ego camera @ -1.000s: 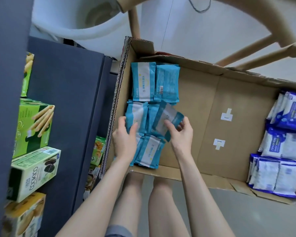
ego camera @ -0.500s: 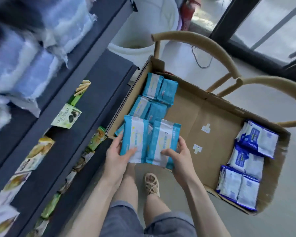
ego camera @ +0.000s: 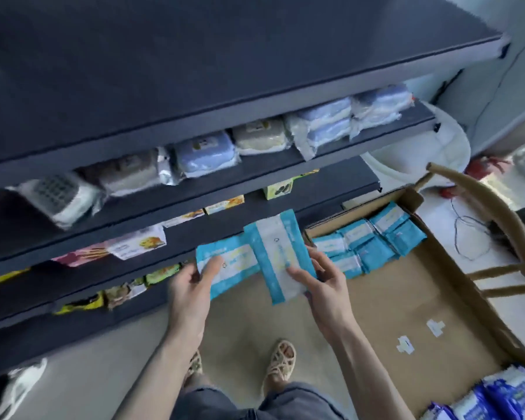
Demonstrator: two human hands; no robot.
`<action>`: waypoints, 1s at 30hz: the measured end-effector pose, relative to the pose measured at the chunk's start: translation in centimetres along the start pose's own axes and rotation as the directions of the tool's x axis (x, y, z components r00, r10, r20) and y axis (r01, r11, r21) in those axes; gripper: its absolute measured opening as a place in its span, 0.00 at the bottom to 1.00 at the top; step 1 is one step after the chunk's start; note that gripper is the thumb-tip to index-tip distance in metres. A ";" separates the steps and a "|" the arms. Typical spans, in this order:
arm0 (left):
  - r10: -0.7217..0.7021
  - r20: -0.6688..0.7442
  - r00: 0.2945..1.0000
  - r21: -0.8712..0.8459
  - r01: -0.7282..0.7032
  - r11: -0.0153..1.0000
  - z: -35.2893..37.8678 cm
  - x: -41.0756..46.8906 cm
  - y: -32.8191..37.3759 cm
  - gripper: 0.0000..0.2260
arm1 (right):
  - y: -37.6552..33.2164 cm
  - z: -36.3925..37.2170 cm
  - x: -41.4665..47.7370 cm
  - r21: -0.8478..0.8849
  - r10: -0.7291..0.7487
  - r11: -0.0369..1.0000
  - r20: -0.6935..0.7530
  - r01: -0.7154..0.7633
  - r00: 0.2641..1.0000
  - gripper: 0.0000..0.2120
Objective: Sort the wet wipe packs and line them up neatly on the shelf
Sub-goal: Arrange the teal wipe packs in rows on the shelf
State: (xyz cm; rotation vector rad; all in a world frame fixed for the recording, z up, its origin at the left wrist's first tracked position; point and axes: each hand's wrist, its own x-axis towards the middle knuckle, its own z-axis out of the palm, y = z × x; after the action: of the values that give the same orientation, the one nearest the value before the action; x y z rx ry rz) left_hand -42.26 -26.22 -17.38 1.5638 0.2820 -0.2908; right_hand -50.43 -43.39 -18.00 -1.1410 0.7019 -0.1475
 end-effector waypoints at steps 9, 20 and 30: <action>0.143 -0.171 0.975 -0.037 -0.151 0.988 -20.1 2.6 7.4 0.09 | 0.4 21.3 -2.9 -0.069 -0.110 0.989 0.224 0.128 0.968 0.08; 0.349 -0.232 0.908 0.005 -0.358 0.934 -33.5 11.2 17.9 0.07 | -3.5 39.5 -1.4 -0.013 -0.246 0.963 0.373 0.270 0.895 0.21; 0.384 -0.226 0.895 0.027 -0.389 0.921 -36.1 25.7 25.9 0.08 | -10.4 50.8 8.0 -0.022 -0.443 0.864 0.443 0.504 0.779 0.15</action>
State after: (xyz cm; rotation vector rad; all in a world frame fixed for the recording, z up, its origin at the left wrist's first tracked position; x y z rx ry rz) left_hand -8.77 9.42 -1.96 1.5965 0.1431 0.2053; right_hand -12.32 -11.80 -0.74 -1.4157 0.0177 -0.2700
